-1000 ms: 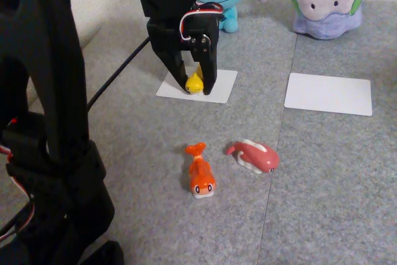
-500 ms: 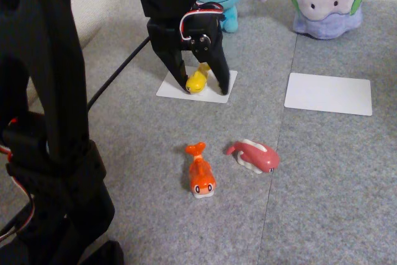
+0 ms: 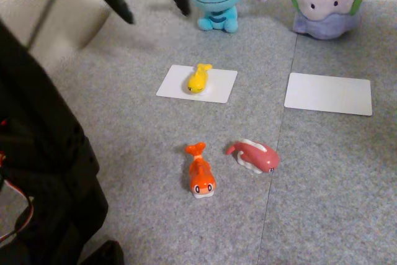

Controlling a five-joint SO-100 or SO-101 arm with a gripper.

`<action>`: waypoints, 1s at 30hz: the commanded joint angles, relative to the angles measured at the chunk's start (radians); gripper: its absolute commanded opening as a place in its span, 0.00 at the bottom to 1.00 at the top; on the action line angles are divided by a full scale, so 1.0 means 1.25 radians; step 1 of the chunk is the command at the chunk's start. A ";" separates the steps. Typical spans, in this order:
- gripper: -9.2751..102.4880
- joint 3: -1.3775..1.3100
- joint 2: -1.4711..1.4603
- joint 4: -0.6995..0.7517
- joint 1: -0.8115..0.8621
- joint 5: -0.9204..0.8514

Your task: Wooper wants to eat egg sudhi, and Goomy wants to eat shrimp sushi

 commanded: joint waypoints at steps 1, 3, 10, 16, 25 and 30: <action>0.37 -0.020 0.119 0.075 -0.020 -0.060; 0.37 -0.020 0.177 0.131 -0.025 -0.113; 0.37 0.066 0.389 0.140 0.006 -0.193; 0.37 0.268 0.496 0.139 0.049 -0.242; 0.37 0.472 0.590 0.137 0.210 -0.388; 0.37 0.515 0.582 0.136 0.352 -0.565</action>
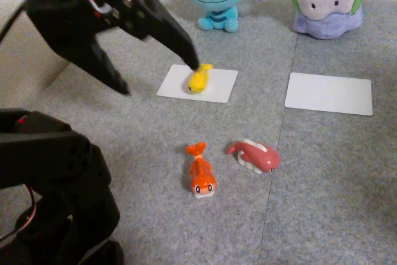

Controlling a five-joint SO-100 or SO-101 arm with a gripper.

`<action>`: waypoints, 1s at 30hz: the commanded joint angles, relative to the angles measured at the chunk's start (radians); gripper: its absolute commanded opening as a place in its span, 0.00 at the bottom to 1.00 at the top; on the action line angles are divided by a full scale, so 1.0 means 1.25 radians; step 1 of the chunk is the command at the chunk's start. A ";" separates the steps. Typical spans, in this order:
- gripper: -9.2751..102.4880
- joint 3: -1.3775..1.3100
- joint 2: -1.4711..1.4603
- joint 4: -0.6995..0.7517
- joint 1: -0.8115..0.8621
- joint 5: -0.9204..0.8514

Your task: Wooper wants to eat egg sudhi, and Goomy wants to eat shrimp sushi

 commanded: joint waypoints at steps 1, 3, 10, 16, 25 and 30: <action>0.37 0.013 -0.009 0.013 0.070 -0.123; 0.37 0.026 -0.037 0.013 0.110 -0.174; 0.36 0.029 -0.236 -0.040 0.184 -0.228; 0.36 0.029 -0.432 -0.144 0.184 -0.237; 0.36 0.036 -0.627 -0.260 0.185 -0.238; 0.36 0.036 -0.650 -0.260 0.189 -0.250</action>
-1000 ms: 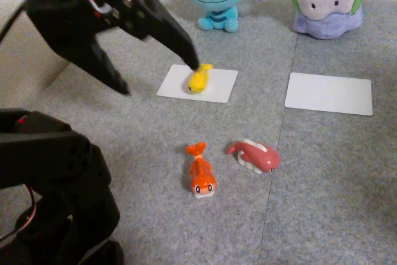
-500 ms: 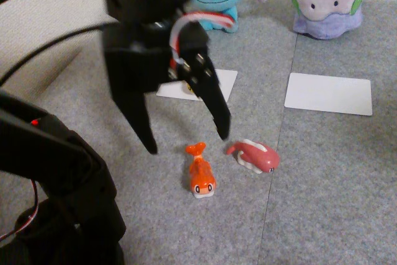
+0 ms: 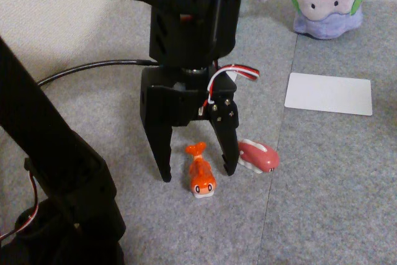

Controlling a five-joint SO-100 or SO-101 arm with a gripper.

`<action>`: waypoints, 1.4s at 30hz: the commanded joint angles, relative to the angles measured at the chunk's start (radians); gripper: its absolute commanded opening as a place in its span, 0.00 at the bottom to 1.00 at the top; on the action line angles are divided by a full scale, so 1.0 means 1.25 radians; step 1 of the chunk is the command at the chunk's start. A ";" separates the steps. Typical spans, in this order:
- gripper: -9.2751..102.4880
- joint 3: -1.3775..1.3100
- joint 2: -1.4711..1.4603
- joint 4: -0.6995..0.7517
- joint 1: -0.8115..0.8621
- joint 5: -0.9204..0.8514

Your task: Wooper wants to eat egg sudhi, and Goomy wants to eat shrimp sushi

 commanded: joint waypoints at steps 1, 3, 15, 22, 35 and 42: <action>0.36 0.001 -0.002 -0.001 0.016 -0.018; 0.36 0.001 -0.002 -0.007 0.039 -0.044; 0.36 0.001 -0.012 -0.059 0.097 -0.123; 0.36 0.027 -0.011 -0.059 0.052 -0.114; 0.33 0.145 0.083 -0.161 0.033 -0.108; 0.30 0.153 0.087 -0.164 0.032 -0.108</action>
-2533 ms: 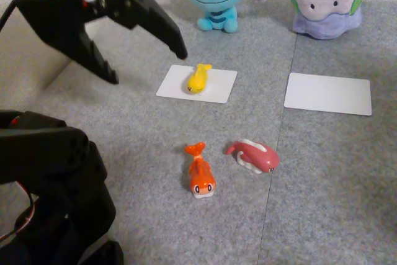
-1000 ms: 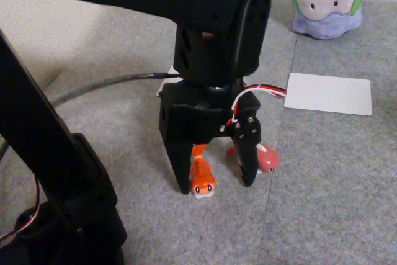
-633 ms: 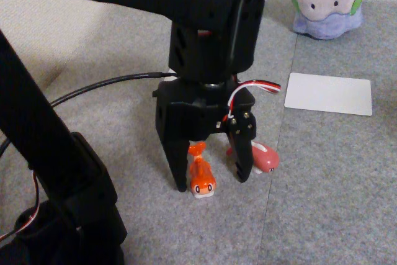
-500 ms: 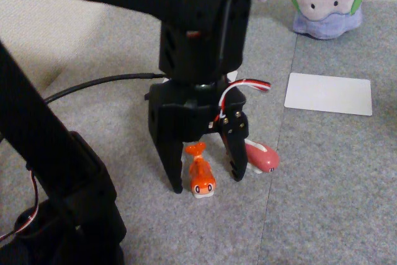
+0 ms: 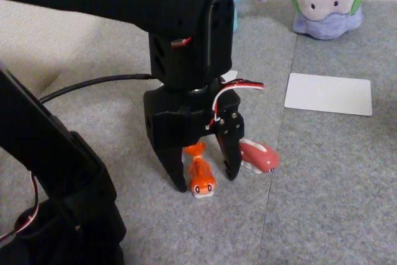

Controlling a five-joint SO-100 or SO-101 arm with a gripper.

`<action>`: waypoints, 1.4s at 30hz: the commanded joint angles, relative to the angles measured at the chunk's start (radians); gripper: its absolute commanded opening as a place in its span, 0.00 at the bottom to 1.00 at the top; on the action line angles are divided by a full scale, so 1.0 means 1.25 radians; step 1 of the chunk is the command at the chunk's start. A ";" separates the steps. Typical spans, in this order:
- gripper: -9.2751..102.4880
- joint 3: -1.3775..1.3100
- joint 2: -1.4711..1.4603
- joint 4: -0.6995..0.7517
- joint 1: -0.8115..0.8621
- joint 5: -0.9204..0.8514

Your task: Wooper wants to eat egg sudhi, and Goomy wants to eat shrimp sushi

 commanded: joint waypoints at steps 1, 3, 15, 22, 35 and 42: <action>0.30 0.016 0.001 -0.001 -0.010 0.002; 0.29 0.016 0.001 -0.001 -0.009 0.002; 0.18 0.017 0.001 -0.002 -0.009 0.002; 0.14 0.017 0.001 -0.002 -0.009 0.002; 0.13 0.007 0.200 0.015 -0.010 0.059; 0.13 0.002 0.406 -0.009 -0.045 0.136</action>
